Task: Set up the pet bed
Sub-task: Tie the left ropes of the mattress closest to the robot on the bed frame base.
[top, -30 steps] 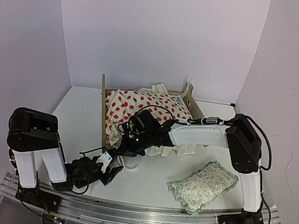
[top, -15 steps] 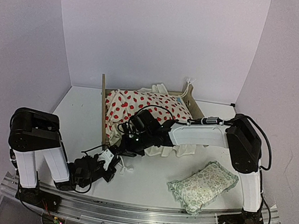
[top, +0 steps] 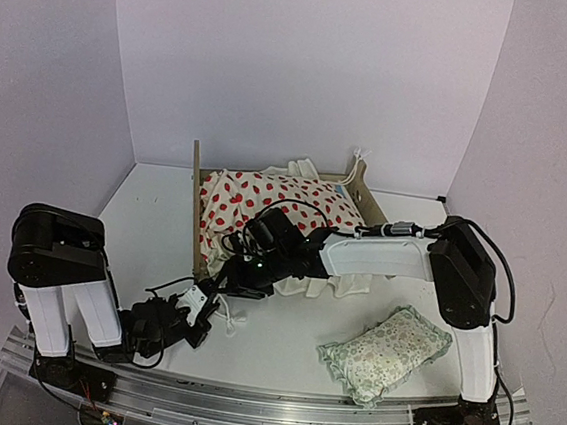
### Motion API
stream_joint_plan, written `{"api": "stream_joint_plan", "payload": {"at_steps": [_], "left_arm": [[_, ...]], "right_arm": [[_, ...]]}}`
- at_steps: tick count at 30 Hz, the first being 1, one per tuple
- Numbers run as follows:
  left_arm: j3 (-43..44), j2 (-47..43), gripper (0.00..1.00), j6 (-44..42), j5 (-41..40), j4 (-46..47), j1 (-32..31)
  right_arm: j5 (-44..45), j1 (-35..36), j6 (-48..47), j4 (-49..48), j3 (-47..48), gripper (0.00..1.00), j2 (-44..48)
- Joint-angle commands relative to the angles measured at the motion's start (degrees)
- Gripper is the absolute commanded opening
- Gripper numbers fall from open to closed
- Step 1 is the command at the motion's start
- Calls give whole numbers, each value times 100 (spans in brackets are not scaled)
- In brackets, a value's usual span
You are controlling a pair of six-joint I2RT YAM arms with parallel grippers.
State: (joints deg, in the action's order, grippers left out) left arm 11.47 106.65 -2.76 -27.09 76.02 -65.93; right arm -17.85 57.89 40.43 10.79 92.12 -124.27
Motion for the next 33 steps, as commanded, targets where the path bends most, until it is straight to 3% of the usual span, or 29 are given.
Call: {"api": "stream_joint_plan", "payload": {"at_steps": [1, 5, 11, 17, 24, 33], "left_arm": [[-51, -262, 0, -2, 65, 2550, 31], [-9, -531, 0, -28, 97, 2184, 37], [278, -1226, 0, -53, 110, 627, 30], [565, -1701, 0, -118, -64, -716, 34], [488, -2457, 0, 85, -181, -1976, 32], [224, -3213, 2, 540, 5, -3208, 50]], "right_arm": [[7, -30, -151, -65, -17, 45, 462], [215, -49, -386, -68, -275, 43, 782], [501, -70, -612, -250, -649, 38, 997], [234, -79, -612, -775, -725, 33, 786], [136, -78, -738, -1026, -751, 41, 667], [209, -85, -736, -1284, -849, 42, 581]]}}
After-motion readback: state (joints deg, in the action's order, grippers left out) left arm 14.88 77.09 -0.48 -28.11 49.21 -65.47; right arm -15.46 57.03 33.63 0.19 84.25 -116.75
